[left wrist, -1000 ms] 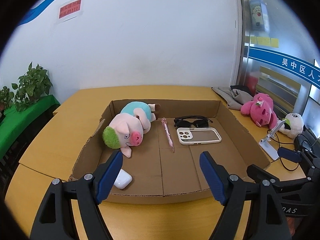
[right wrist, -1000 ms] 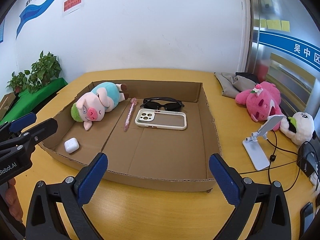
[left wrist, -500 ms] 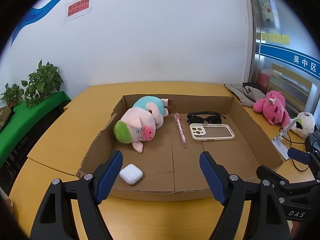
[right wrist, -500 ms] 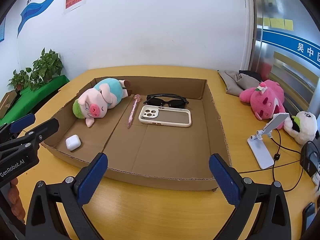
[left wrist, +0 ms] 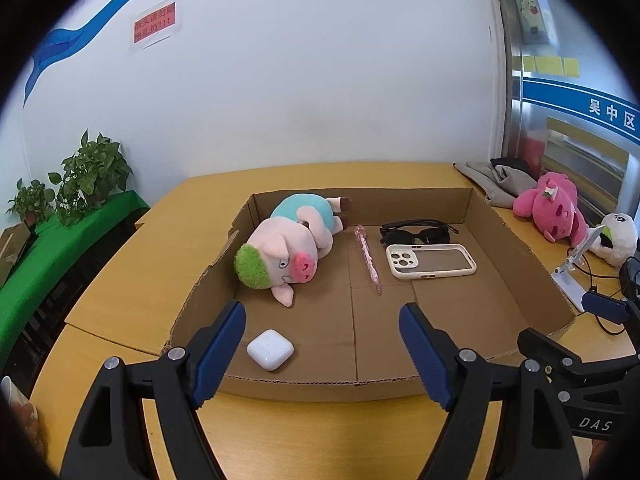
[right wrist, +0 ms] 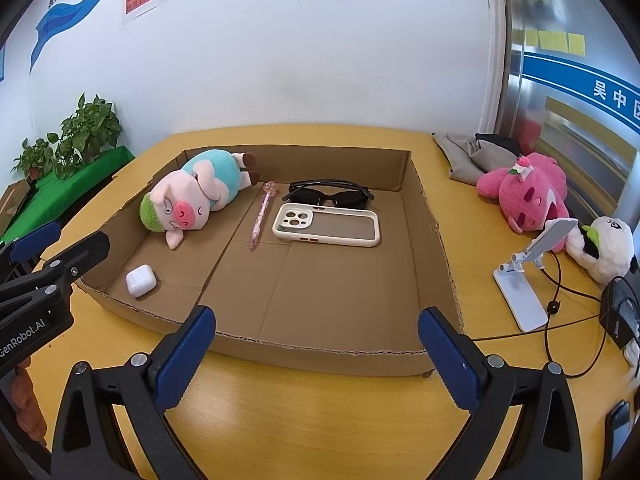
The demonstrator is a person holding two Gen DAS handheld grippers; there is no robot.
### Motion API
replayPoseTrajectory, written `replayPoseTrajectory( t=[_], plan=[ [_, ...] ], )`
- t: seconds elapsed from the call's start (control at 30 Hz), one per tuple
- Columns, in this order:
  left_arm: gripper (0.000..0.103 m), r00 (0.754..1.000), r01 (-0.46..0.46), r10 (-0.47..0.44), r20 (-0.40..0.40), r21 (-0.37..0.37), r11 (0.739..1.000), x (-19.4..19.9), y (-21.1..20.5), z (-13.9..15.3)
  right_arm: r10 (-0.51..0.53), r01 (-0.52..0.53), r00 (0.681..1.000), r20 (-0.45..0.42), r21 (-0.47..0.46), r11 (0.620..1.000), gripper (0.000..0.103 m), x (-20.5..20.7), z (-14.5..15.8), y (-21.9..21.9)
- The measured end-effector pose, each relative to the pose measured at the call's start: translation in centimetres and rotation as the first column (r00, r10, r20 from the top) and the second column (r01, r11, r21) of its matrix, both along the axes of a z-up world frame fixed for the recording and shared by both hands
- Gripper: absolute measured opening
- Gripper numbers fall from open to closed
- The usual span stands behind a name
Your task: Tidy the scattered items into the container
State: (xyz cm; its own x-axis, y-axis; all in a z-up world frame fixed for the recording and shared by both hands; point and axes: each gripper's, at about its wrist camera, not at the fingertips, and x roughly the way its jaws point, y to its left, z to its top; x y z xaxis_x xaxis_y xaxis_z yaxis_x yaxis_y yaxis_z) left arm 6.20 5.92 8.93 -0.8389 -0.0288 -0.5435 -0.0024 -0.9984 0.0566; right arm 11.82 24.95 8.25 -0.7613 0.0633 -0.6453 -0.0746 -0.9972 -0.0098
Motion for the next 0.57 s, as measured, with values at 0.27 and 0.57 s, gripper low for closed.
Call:
replayPoseTrajectory(
  t=[0.27, 0.57],
  plan=[
    [0.079, 0.999, 0.042, -0.042, 0.023, -0.021, 0.999, 0.3, 0.8, -0.2, 0.005, -0.005, 1.000, 0.004, -0.003, 1.000, 0.103, 0.2, -0.1, -0.1],
    [0.079, 0.998, 0.021, -0.021, 0.051, 0.001, 1.000, 0.5, 0.9, -0.4, 0.008, -0.008, 1.000, -0.006, -0.002, 1.000, 0.103, 0.7, 0.0, -0.1]
  ],
)
